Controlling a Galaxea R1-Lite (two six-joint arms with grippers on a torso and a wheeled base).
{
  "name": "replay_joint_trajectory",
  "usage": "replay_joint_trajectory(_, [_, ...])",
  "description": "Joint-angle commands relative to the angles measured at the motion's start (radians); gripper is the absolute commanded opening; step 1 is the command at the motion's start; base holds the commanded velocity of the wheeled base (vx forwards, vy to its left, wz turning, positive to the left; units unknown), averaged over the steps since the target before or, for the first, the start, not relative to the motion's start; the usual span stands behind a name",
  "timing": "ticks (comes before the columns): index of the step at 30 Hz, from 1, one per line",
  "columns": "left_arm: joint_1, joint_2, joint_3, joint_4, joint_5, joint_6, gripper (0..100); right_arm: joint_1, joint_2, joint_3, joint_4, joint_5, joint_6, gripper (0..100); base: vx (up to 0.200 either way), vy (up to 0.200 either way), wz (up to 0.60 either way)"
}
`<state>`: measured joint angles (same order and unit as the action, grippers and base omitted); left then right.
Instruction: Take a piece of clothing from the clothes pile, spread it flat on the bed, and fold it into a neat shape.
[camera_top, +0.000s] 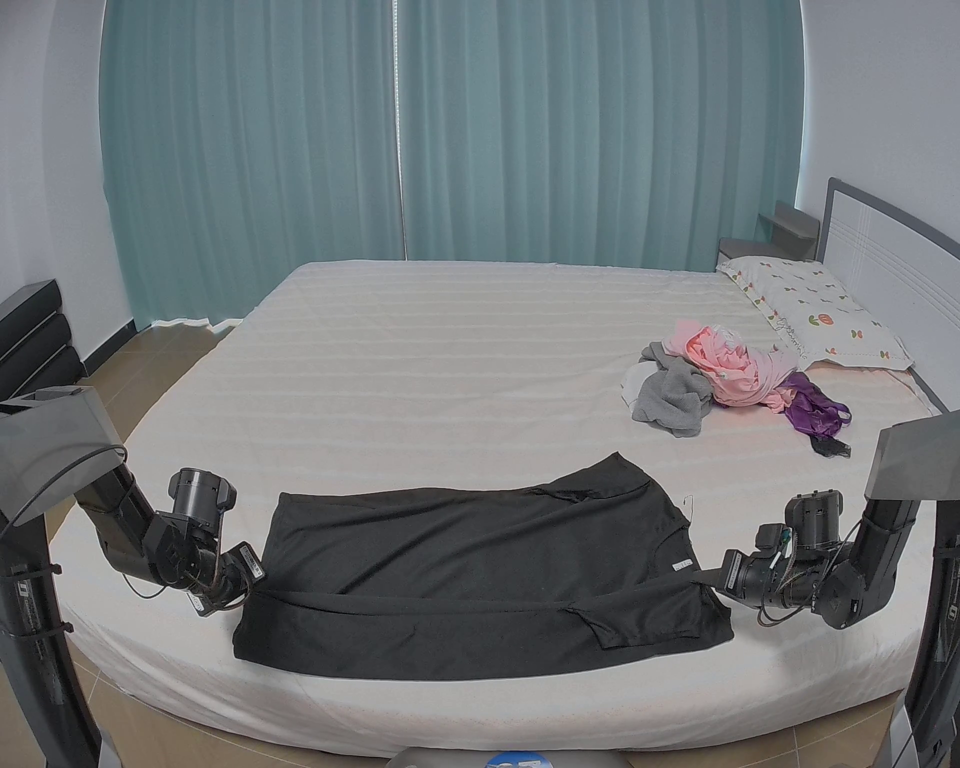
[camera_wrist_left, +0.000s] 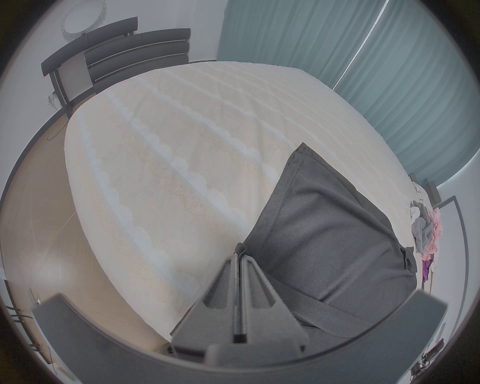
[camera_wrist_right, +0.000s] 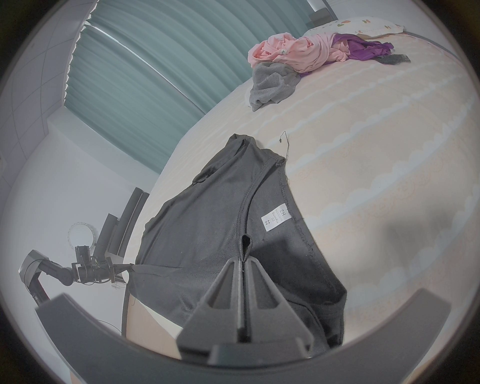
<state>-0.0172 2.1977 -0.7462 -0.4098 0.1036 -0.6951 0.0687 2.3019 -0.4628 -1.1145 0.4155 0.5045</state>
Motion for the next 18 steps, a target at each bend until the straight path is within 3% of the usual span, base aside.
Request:
replay_joint_trajectory(1, [-0.001, 0.016, -0.005, 0.0, 0.001, -0.001, 0, 0.0, 0.022, -0.008, -0.001, 0.0, 0.0, 0, 0.0, 0.0, 0.0])
replay_joint_trajectory(5, [-0.004, 0.017, -0.007, 0.0, -0.001, -0.004, 0, 0.0, 0.03, -0.011, -0.001, 0.0, 0.0, 0, 0.0, 0.0, 0.0])
replay_joint_trajectory(6, [-0.004, 0.017, -0.007, 0.0, -0.001, -0.004, 100, 0.0, 0.03, -0.011, -0.001, 0.0, 0.0, 0, 0.0, 0.0, 0.0])
replay_joint_trajectory(8, [-0.004, 0.017, -0.005, 0.0, -0.001, -0.004, 100, 0.0, 0.025, -0.011, -0.002, 0.005, 0.0, 0, 0.0, 0.0, 0.0])
replay_joint_trajectory(9, [-0.004, 0.014, -0.005, 0.0, -0.001, -0.006, 100, 0.0, 0.017, -0.008, -0.002, 0.008, 0.002, 100, 0.0, 0.0, 0.0])
replay_joint_trajectory(14, [-0.004, -0.012, 0.008, 0.0, -0.001, -0.006, 100, 0.01, -0.036, 0.019, -0.004, 0.014, 0.008, 100, 0.0, 0.0, 0.0])
replay_joint_trajectory(18, [0.002, -0.084, 0.05, 0.0, -0.009, -0.007, 100, 0.026, -0.087, 0.046, -0.034, 0.008, 0.083, 100, 0.0, 0.0, 0.0])
